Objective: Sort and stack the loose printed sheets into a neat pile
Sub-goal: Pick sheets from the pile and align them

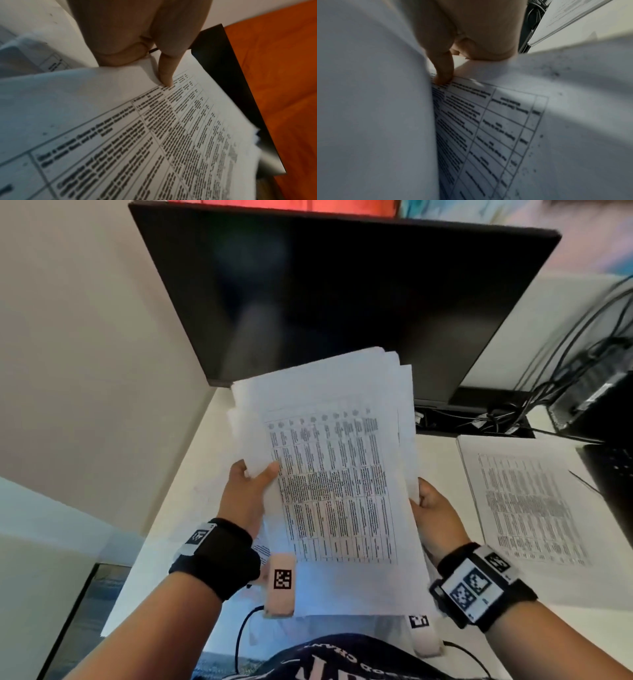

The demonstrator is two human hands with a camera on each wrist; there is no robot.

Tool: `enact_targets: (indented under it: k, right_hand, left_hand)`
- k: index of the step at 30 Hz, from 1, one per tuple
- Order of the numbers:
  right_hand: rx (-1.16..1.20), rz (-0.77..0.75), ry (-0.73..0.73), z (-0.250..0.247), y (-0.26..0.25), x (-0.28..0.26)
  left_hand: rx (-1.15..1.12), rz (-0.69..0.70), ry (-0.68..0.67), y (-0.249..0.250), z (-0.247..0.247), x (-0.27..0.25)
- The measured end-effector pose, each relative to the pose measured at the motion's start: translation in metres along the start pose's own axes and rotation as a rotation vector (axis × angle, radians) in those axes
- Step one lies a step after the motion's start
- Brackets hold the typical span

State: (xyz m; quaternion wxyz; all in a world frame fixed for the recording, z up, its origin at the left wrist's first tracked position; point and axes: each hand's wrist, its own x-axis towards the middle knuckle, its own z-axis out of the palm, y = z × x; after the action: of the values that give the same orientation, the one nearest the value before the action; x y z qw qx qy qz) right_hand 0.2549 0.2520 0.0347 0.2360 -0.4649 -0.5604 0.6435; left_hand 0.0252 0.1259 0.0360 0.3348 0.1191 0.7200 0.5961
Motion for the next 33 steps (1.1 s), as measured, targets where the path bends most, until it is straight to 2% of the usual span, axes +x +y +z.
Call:
enact_targets:
  k: [2,5,10,15,18,23,29,33]
  right_hand:
    - [0.068,0.020,0.032,-0.003,-0.004,-0.007]
    - [0.194,0.059,0.006,-0.009,-0.013,-0.015]
    - [-0.215,-0.151,0.039,-0.007,-0.034,-0.008]
    - [-0.147,-0.466,0.185,0.001,-0.076,-0.014]
    - [-0.109,-0.567,0.198,0.012,-0.080,-0.021]
    - [-0.110,-0.425,0.117,0.021,-0.053,-0.019]
    - [-0.125,-0.309,0.141,0.025,-0.039,-0.004]
    - [-0.101,-0.298,0.164,0.027,-0.039,0.000]
  left_hand:
    - [0.033,0.013,-0.056,0.001,0.006,-0.005]
    - [0.137,0.098,-0.110,0.003,0.012,-0.010]
    - [0.160,0.283,-0.033,0.028,0.023,-0.022]
    - [0.066,0.602,0.032,0.072,0.036,-0.052]
    - [0.001,0.698,0.041,0.077,0.040,-0.063]
    - [-0.047,0.572,0.027,0.057,0.039,-0.057]
    - [-0.043,0.480,0.047,0.050,0.041,-0.044]
    - [-0.083,0.460,0.101,0.053,0.043,-0.039]
